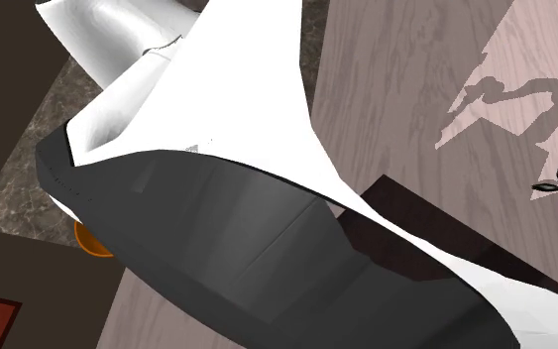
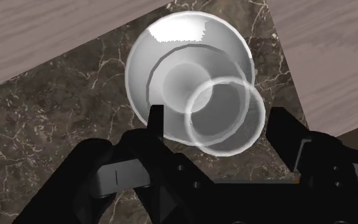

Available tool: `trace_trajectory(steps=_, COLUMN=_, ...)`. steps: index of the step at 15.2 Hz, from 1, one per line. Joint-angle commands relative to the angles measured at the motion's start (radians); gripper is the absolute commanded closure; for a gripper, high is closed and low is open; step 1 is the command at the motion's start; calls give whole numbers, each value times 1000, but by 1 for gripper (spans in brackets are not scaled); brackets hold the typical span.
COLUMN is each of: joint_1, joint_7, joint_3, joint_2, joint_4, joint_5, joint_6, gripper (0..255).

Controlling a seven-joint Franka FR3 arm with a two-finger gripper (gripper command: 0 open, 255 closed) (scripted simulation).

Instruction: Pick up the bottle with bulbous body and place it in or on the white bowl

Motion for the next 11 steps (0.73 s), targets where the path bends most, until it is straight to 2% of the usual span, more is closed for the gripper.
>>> trace_trajectory(steps=1, joint_1=0, joint_7=0, joint_3=0, joint_2=0, joint_4=0, joint_5=0, joint_6=0, gripper=0)
trace_trajectory(steps=5, joint_1=0, joint_7=0, joint_3=0, joint_2=0, joint_4=0, joint_5=0, joint_6=0, gripper=0)
trace_trajectory(steps=9, joint_1=0, joint_7=1, joint_3=0, joint_2=-47, joint_4=80, joint_5=-1, joint_6=-127, gripper=0)
trace_trajectory(steps=11, joint_1=0, joint_7=1, joint_3=0, joint_2=-47, joint_4=80, joint_5=-1, joint_6=-127, gripper=0)
